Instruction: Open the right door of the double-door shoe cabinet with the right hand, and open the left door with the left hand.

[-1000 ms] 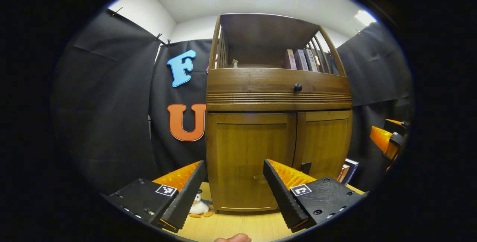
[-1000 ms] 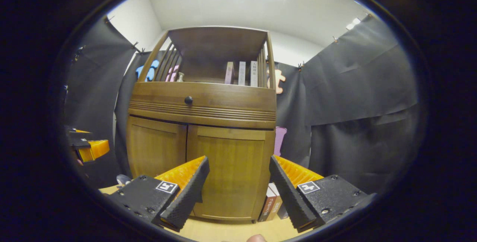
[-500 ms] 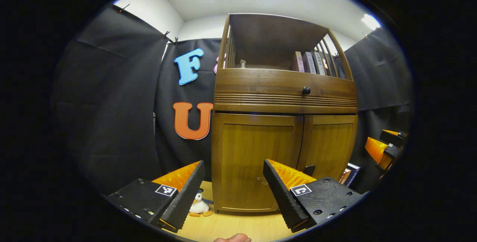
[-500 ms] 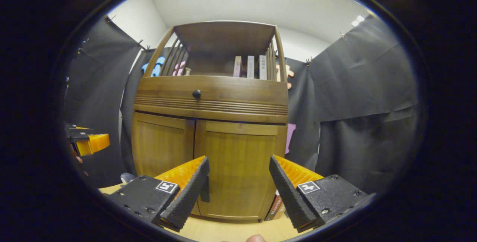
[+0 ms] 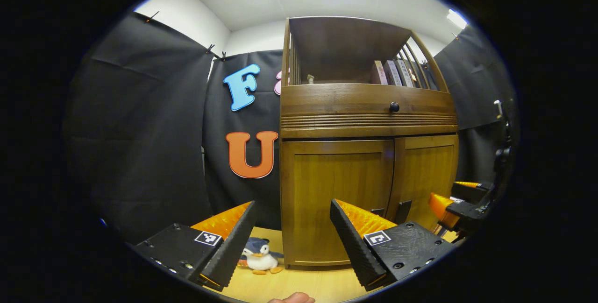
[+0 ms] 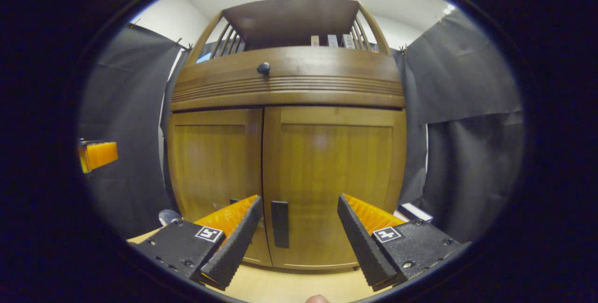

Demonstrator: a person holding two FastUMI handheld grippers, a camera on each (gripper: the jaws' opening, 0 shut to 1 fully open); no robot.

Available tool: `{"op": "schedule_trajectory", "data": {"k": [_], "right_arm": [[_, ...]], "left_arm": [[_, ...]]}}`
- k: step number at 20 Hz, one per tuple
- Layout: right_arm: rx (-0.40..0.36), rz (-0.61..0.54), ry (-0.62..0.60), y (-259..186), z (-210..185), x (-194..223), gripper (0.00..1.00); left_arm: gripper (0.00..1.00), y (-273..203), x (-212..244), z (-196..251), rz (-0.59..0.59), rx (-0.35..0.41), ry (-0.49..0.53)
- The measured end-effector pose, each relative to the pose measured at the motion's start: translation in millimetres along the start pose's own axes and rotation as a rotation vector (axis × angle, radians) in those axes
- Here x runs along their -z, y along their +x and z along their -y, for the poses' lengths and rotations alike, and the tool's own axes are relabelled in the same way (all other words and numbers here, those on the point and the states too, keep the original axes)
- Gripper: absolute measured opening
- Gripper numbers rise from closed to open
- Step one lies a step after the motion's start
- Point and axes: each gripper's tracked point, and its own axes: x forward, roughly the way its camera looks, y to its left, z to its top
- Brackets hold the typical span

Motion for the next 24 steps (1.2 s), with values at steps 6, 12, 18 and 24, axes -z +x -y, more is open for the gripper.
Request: {"op": "schedule_trajectory", "data": {"k": [6, 12, 18, 24], "right_arm": [[-0.042, -0.1, 0.001, 52.6, -14.8, 48.3, 0.99], [-0.031, -0.196, 0.023, 84.7, -24.6, 82.0, 0.8], [-0.015, -0.211, 0.026, 95.6, -20.7, 91.4, 0.57], [0.006, -0.227, 0.038, 93.8, -24.0, 92.6, 0.34]], "left_arm": [[0.95, -10.0, 14.0, -20.4, -0.046, -0.048, 0.017], [0.95, -19.8, 16.5, -43.7, -0.05, -0.107, 0.021], [0.95, -21.2, 20.8, -47.9, -0.054, -0.114, 0.026], [0.95, -19.4, 21.3, -45.7, -0.045, -0.098, 0.019]]}}
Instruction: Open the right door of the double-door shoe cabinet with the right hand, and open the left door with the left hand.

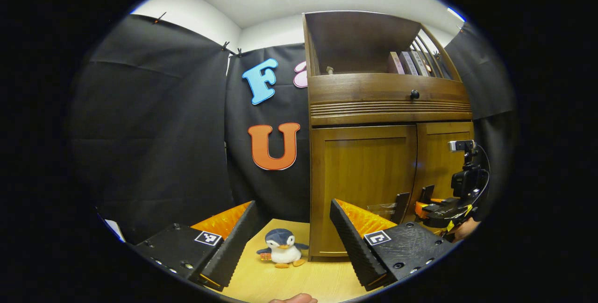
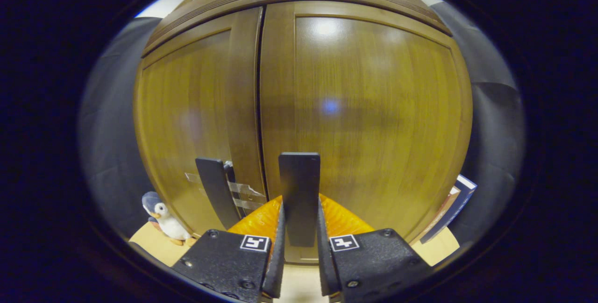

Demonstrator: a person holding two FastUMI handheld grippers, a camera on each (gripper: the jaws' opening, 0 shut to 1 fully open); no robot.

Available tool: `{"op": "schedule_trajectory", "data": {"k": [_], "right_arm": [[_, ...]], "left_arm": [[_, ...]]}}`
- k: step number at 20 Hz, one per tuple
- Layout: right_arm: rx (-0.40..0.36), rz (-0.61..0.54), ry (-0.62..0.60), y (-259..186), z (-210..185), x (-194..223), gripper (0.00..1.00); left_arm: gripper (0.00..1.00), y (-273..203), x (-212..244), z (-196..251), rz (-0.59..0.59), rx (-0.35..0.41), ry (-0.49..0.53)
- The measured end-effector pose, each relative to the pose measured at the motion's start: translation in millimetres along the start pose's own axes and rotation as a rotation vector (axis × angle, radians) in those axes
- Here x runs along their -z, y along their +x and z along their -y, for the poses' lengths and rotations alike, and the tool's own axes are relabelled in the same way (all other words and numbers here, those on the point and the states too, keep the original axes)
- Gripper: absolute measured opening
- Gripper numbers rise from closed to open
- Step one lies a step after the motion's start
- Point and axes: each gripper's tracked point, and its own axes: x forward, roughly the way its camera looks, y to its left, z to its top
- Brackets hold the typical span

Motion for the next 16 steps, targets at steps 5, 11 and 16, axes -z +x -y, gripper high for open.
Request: {"op": "schedule_trajectory", "data": {"k": [5, 11, 16], "right_arm": [[-0.015, -0.029, 0.002, -11.6, 0.5, 4.8, 0.3], [-0.023, -0.029, -0.008, -44.7, 5.9, 14.1, 0.3], [-0.051, -0.017, -0.017, -76.4, 16.5, 22.8, 0.3]], "left_arm": [[0.95, 2.2, 1.6, 4.6, -0.002, 0.022, -0.017], [0.95, 2.9, 3.0, 13.6, -0.005, 0.071, -0.028], [0.95, -3.2, 9.8, 38.3, -0.013, 0.126, -0.022]]}}
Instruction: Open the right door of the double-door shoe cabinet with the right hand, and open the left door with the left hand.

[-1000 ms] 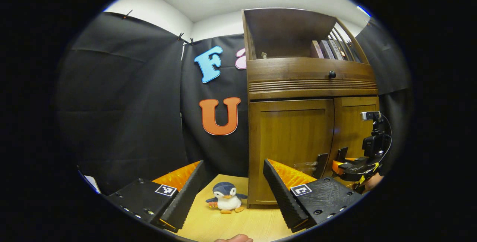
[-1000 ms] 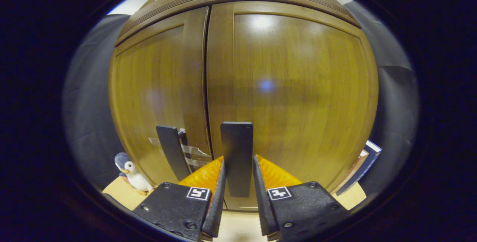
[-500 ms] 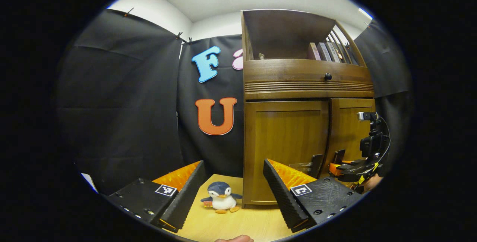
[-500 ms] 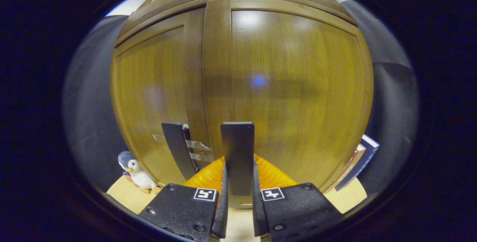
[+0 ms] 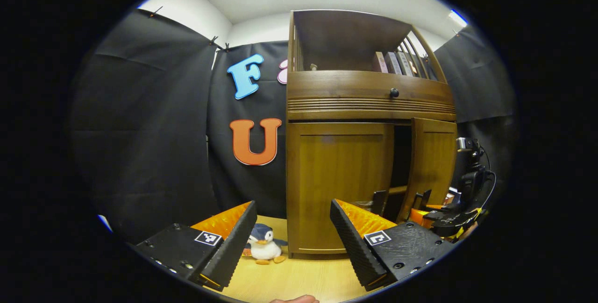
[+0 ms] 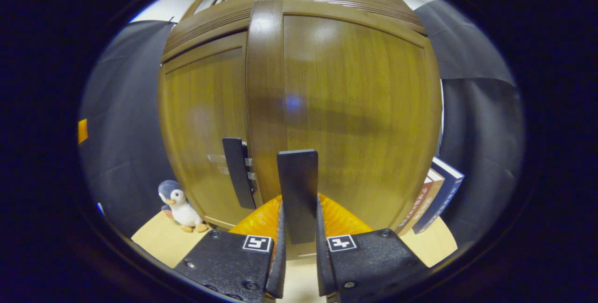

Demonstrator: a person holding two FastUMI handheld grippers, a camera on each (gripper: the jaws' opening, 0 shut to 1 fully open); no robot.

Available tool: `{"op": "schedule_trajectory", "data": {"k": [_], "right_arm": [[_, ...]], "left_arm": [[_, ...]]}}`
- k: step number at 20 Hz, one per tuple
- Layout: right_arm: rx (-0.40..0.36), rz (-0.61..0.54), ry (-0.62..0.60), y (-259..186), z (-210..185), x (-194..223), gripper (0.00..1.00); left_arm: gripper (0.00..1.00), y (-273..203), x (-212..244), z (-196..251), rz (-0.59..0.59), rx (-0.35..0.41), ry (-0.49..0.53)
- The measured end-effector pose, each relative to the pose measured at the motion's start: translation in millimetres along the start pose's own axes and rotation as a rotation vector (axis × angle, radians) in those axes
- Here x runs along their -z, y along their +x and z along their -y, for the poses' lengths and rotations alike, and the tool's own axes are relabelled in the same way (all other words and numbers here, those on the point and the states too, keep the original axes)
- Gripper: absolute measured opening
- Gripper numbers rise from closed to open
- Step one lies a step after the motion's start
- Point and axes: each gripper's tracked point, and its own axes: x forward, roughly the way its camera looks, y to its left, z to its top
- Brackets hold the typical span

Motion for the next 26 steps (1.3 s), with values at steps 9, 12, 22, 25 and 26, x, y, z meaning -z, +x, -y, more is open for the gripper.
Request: {"op": "schedule_trajectory", "data": {"k": [9, 12, 22, 25, 26], "right_arm": [[-0.007, 0.001, 0.004, -48.5, 21.3, 12.8, 0.3], [0.009, -0.003, 0.012, -67.8, 33.4, 17.2, 0.3], [0.047, -0.004, 0.004, -114.6, 80.1, 29.1, 0.25], [0.065, -0.01, 0.03, -127.3, 94.9, 31.1, 0.22], [0.076, -0.009, 0.033, -129.1, 100.6, 32.7, 0.21]], "left_arm": [[0.94, 10.6, -2.2, 30.1, 0.007, 0.05, 0.011], [0.94, 14.7, -2.4, 41.8, 0.005, 0.07, 0.007], [0.94, 37.8, 3.5, 87.0, -0.014, 0.132, 0.009], [0.94, 46.0, 12.1, 95.7, -0.043, 0.146, -0.019], [0.94, 49.6, 14.7, 99.6, -0.049, 0.152, -0.025]]}}
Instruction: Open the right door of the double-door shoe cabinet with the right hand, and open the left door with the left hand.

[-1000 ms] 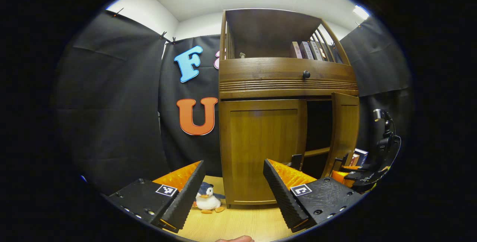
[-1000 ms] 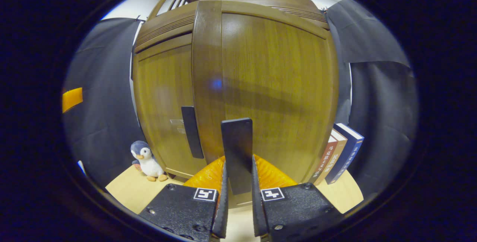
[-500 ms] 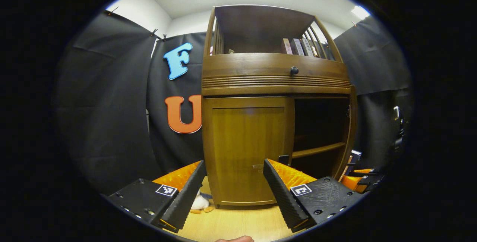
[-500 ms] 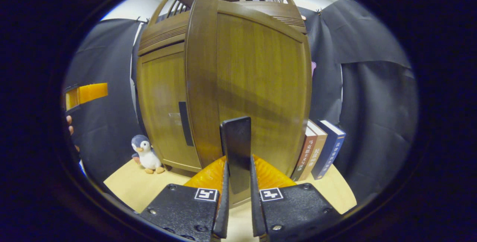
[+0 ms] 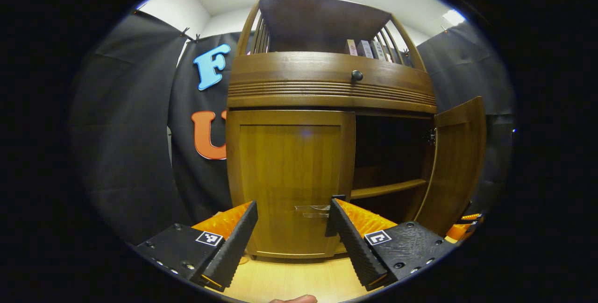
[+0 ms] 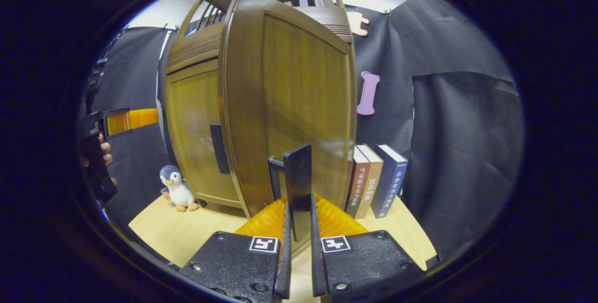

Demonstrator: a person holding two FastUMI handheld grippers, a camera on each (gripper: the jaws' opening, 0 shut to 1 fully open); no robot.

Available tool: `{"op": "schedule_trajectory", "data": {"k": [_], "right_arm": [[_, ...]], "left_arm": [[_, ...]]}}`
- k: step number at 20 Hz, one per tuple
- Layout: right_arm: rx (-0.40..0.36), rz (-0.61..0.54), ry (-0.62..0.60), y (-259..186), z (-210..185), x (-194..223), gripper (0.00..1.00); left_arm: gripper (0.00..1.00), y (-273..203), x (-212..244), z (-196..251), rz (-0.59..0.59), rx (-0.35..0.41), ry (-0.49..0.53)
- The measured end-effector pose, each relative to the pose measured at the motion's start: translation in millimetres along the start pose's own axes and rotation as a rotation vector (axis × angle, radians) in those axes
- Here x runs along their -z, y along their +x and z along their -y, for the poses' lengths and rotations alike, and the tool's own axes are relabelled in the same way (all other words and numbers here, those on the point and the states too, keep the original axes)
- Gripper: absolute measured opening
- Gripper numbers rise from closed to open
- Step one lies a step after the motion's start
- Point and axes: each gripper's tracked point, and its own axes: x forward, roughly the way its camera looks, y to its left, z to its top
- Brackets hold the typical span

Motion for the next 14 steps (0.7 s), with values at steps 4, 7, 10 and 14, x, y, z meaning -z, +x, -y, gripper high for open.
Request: {"op": "schedule_trajectory", "data": {"k": [4, 7, 10, 14], "right_arm": [[0.076, 0.003, -0.018, -8.5, 18.8, 2.1, 0.17], [0.134, -0.001, -0.007, -12.0, 37.4, 2.4, 0.15], [0.2, -0.005, 0.04, -16.0, 61.3, 1.6, 0.11], [0.235, -0.009, 0.085, -20.3, 76.9, 1.5, 0.06]], "left_arm": [[0.94, 16.2, 5.3, 10.4, -0.011, 0.004, 0.007], [0.95, 28.8, 10.1, 26.8, -0.024, 0.035, -0.003], [0.95, 42.3, 18.7, 34.8, -0.037, 0.028, -0.002], [0.95, 61.7, 37.0, 48.9, -0.091, 0.059, -0.042]]}}
